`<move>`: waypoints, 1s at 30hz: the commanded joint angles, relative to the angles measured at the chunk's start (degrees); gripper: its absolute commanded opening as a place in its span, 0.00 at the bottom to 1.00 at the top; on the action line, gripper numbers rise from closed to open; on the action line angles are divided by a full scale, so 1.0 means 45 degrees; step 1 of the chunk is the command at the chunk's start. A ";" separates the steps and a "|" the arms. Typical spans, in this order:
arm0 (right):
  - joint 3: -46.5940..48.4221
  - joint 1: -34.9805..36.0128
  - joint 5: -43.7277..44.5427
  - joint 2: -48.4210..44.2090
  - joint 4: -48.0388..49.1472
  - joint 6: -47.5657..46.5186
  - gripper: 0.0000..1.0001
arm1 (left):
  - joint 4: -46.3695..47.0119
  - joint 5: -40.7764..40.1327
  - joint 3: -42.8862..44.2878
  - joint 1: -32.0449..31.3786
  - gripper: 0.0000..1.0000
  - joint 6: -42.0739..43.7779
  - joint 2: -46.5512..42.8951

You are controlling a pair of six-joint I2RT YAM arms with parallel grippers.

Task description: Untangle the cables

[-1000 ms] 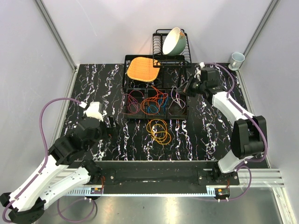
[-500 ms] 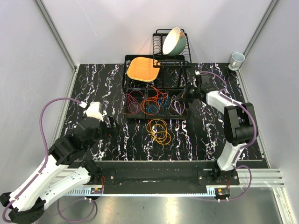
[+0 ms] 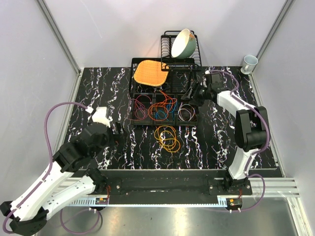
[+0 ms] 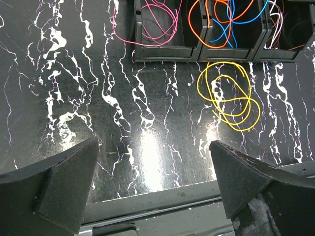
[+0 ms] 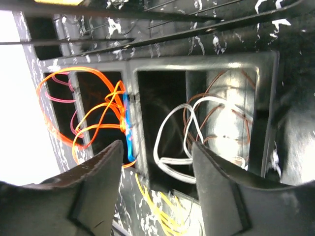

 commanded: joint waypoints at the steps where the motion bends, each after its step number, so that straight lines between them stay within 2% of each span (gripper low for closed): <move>1: 0.0925 0.0001 0.0860 -0.2100 -0.1471 -0.0615 0.66 | 0.0572 0.0443 0.0290 0.0026 0.97 0.0160 0.0458; 10: -0.1611 0.0079 0.0804 -0.5909 -0.2078 -0.0088 0.70 | 0.3029 0.2086 -0.0041 -0.0442 0.91 -0.0249 0.2741; 17: -0.3643 0.0079 0.0530 -0.8115 -0.2528 0.0088 0.70 | 0.5043 0.1794 0.0232 -0.2395 0.87 -0.0544 0.5455; 22: -0.4757 0.0118 0.0178 -0.8879 -0.2548 0.0303 0.70 | 0.6292 0.1852 0.0603 -0.3156 0.86 0.0782 0.8087; 30: -0.5168 0.0118 -0.0095 -0.9135 -0.2509 0.0205 0.70 | 0.7076 0.1794 0.1911 -0.3627 0.76 0.2521 1.1687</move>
